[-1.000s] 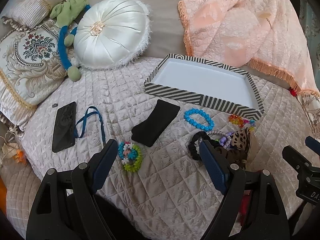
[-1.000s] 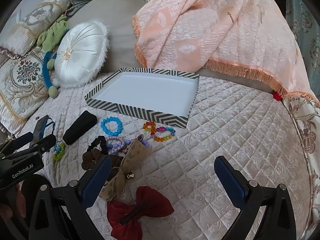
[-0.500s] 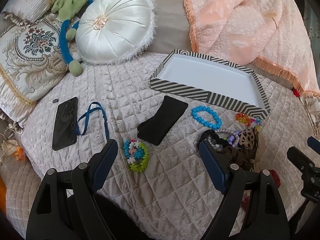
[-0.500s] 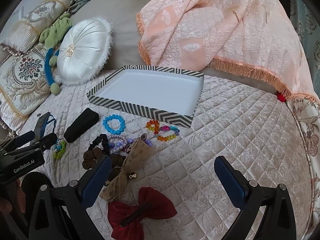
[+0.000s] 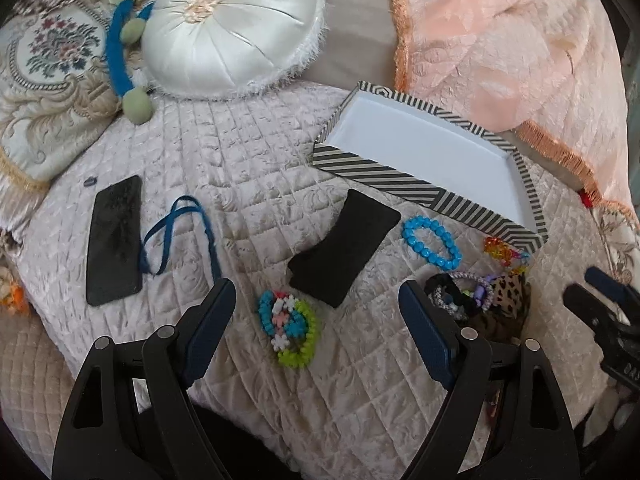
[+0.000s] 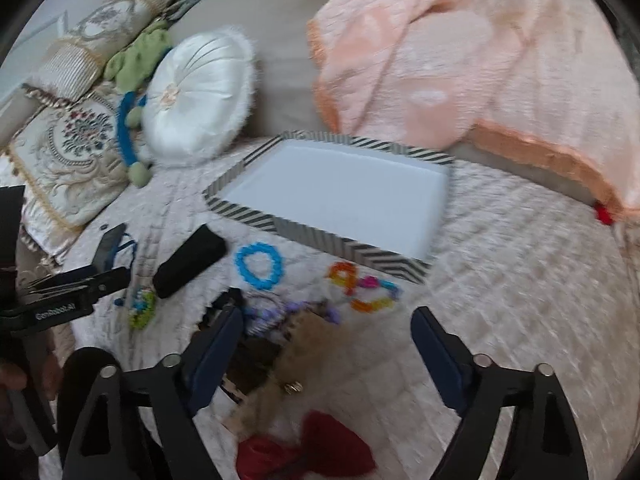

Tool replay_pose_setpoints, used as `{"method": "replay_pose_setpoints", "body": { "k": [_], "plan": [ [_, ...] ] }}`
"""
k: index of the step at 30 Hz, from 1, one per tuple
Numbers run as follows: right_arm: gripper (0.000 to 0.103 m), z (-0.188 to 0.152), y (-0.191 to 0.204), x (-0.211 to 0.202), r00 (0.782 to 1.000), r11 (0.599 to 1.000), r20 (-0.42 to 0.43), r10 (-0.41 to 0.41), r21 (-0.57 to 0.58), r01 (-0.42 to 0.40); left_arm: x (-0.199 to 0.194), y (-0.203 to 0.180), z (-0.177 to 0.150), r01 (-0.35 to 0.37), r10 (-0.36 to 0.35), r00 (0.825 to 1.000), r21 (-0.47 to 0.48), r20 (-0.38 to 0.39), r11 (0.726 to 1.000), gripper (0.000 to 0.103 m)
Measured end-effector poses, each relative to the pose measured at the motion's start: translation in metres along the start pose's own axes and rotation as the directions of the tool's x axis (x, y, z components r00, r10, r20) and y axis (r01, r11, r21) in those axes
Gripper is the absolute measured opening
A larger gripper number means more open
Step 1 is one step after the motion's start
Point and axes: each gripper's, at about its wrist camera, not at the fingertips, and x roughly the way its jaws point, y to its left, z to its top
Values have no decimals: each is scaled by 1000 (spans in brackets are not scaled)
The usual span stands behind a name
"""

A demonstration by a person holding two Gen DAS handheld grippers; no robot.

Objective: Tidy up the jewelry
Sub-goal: 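Grasp the black glasses case with left tool while right tool grasps blue bead bracelet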

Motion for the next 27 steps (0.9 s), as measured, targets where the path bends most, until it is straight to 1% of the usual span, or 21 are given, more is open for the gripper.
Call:
{"method": "replay_pose_setpoints", "body": {
  "k": [1,4,6,9,12,15,17,19,20,21,22,24,27],
  "plan": [
    [79,5,2,9,1000,1000,-13,11,-6,-11,6,-2,2,6,-6,1000,14,-15,1000,84],
    [63,17,9,36,995,997,-68,72,-19,-73,22,-5,7,20,-18,998,36,-55,999,84],
    [62,24,16,56,990,995,-106,89,-30,-92,32,-7,10,13,-9,998,51,-67,999,84],
    [61,32,27,86,987,994,-146,70,-69,-81,48,-11,15,10,-3,995,77,-98,997,84],
    [55,38,30,108,980,993,-185,69,-81,-86,64,-15,18,5,8,993,107,-120,994,84],
    [49,41,32,130,973,992,-223,54,-97,-77,77,-18,22,-21,39,991,140,-127,990,84],
    [34,40,33,143,966,991,-256,49,-108,-79,84,-20,25,-27,47,990,150,-132,988,83],
    [28,39,34,152,964,990,-266,32,-128,-68,93,-17,26,4,16,988,128,-156,992,63],
    [23,39,36,153,967,988,-254,27,-143,-65,96,-16,25,14,6,985,115,-172,993,46],
    [20,40,36,153,968,987,-251,26,-150,-65,99,-14,25,39,-21,982,93,-190,995,44],
    [10,42,36,152,968,987,-249,30,-148,-68,100,-10,26,52,-38,982,72,-185,996,41],
    [10,45,34,145,971,987,-235,46,-137,-80,94,-10,27,58,-45,985,76,-169,995,30],
    [10,53,34,125,978,986,-192,81,-131,-107,79,-12,32,60,-48,989,84,-140,995,26]
  ]
}}
